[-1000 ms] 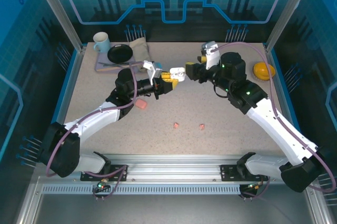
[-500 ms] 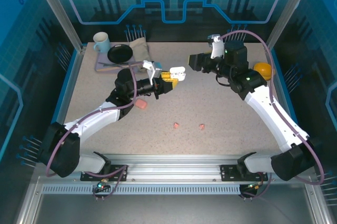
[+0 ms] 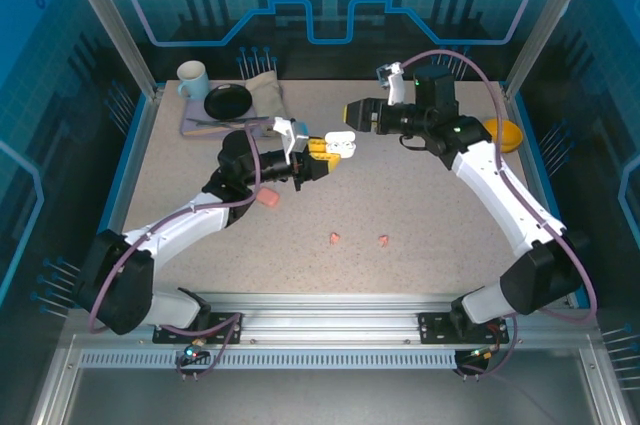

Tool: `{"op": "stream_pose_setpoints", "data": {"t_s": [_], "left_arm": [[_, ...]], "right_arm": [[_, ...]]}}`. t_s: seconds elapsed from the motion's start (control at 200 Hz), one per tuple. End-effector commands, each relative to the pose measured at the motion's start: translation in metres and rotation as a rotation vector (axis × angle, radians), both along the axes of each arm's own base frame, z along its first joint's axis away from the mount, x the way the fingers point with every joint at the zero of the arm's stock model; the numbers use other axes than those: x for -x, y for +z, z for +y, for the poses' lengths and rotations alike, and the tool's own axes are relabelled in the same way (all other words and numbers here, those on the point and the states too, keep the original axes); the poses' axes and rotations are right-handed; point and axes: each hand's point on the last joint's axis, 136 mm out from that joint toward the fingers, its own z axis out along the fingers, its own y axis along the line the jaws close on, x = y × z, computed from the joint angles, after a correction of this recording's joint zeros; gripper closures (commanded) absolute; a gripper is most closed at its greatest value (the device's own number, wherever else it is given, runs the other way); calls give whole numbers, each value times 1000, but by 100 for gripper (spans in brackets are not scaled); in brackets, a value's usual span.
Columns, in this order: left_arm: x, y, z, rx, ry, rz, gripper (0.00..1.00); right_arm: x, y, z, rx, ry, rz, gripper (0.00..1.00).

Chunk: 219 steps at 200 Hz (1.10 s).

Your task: Insert wireless bluetooth earbuds into charging case

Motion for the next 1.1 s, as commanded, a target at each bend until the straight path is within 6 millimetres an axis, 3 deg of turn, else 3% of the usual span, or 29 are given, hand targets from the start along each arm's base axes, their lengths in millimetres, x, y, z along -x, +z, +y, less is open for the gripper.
{"op": "stream_pose_setpoints", "data": {"t_s": [0.0, 0.38, 0.72, 0.915, 0.995, 1.09], "left_arm": [[0, 3, -2, 5, -26, -29, 100], [-19, -6, -3, 6, 34, 12, 100], [-40, -8, 6, 28, 126, 32, 100], [-47, -10, 9, 32, 145, 45, 100], [-53, -18, 8, 22, 159, 82, 100], [-65, -37, 5, -15, 175, 170, 100]], "right_arm": [[8, 14, 15, -56, 79, 12, 37], [47, 16, 50, -74, 243, 35, 42], [93, 9, 45, -56, 305, 77, 46], [101, 13, 16, -30, 169, 44, 45], [93, 13, -8, -20, 50, 44, 43], [76, -8, -44, 23, -142, 96, 42]]}}
